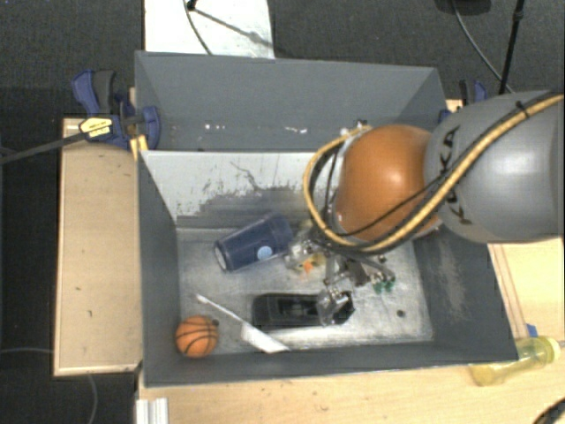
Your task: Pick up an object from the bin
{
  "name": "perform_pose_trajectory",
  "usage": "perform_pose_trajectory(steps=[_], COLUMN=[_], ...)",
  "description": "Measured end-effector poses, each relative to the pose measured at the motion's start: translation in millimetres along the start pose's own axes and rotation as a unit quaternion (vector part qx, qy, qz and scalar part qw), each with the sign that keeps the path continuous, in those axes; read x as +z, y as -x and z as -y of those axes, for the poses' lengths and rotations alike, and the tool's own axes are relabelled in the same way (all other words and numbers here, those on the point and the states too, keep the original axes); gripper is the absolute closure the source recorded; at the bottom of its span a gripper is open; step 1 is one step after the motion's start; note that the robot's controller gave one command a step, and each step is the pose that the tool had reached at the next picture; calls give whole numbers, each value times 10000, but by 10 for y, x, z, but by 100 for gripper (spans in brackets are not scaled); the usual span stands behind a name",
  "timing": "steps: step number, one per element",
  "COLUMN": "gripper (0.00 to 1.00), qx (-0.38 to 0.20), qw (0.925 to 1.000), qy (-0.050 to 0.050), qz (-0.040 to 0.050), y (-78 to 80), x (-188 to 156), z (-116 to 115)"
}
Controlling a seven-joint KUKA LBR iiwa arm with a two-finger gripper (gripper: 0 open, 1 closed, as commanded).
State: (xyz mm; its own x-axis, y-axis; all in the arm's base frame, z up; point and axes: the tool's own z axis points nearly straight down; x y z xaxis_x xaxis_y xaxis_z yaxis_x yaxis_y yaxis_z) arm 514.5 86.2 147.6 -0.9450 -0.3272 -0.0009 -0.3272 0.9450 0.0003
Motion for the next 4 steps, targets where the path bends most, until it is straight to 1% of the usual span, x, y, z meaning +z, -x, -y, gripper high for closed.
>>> perform_pose_trajectory(steps=[1, 2, 4], gripper=[0, 100, 100], qx=[77, 1135, 1301], qw=[10000, 9935, 9915], qy=[-2, 22, 16], qz=[30, 56, 22], y=[-116, -130, -146], x=[699, 807, 752], z=[-163, -118, -107])
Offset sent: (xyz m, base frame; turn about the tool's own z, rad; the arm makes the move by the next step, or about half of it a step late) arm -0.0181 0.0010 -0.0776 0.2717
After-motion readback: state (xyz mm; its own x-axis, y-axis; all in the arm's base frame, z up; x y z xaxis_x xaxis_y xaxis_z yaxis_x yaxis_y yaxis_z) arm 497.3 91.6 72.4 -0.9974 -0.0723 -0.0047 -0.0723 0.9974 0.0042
